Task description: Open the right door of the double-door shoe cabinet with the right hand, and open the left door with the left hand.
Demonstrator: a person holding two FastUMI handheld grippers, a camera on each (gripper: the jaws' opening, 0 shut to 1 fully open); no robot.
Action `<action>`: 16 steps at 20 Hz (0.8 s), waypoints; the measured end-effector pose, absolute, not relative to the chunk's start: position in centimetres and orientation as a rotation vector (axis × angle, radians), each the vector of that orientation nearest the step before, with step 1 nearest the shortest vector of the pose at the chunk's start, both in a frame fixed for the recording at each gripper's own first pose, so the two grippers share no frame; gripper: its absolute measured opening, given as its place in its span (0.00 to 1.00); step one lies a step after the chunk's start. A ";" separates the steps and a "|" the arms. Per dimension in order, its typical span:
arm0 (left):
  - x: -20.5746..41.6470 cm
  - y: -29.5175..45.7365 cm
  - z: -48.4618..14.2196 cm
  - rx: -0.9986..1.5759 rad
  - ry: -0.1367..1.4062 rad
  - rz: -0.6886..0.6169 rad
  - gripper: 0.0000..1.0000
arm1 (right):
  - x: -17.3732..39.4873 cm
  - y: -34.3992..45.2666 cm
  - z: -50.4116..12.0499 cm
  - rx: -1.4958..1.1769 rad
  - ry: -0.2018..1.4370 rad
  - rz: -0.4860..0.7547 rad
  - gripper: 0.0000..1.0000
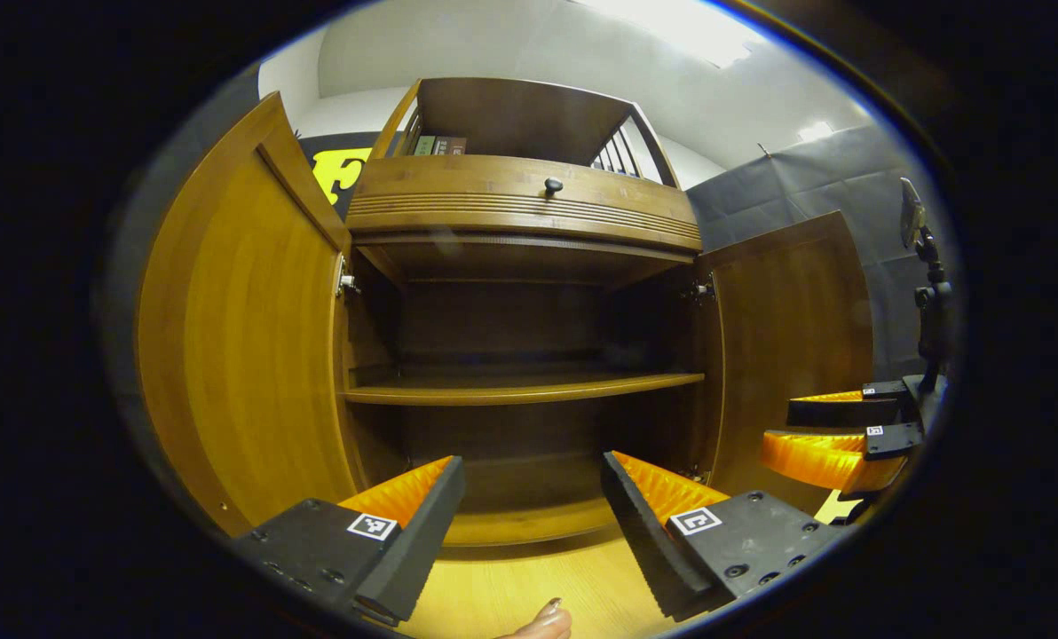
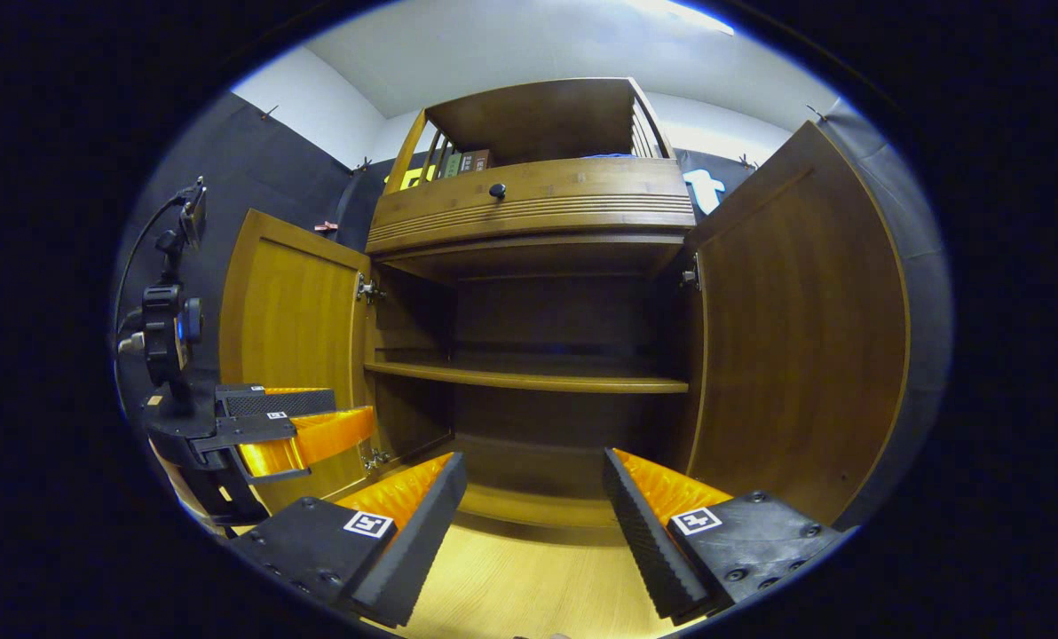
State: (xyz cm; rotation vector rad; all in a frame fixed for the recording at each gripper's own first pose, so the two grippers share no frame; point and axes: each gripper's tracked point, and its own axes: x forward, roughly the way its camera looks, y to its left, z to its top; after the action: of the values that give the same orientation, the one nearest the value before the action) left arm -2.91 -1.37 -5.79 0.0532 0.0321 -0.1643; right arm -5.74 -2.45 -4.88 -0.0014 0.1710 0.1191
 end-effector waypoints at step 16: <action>-2.4 -1.3 -5.6 0.065 0.029 -0.174 0.96 | -4.4 -2.5 -4.7 0.007 0.163 0.102 0.97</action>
State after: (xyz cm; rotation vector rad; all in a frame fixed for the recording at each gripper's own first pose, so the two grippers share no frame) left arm -2.43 -1.33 -5.57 0.0646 0.0289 -0.1745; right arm -4.41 -2.51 -4.70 0.0069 0.1625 0.1022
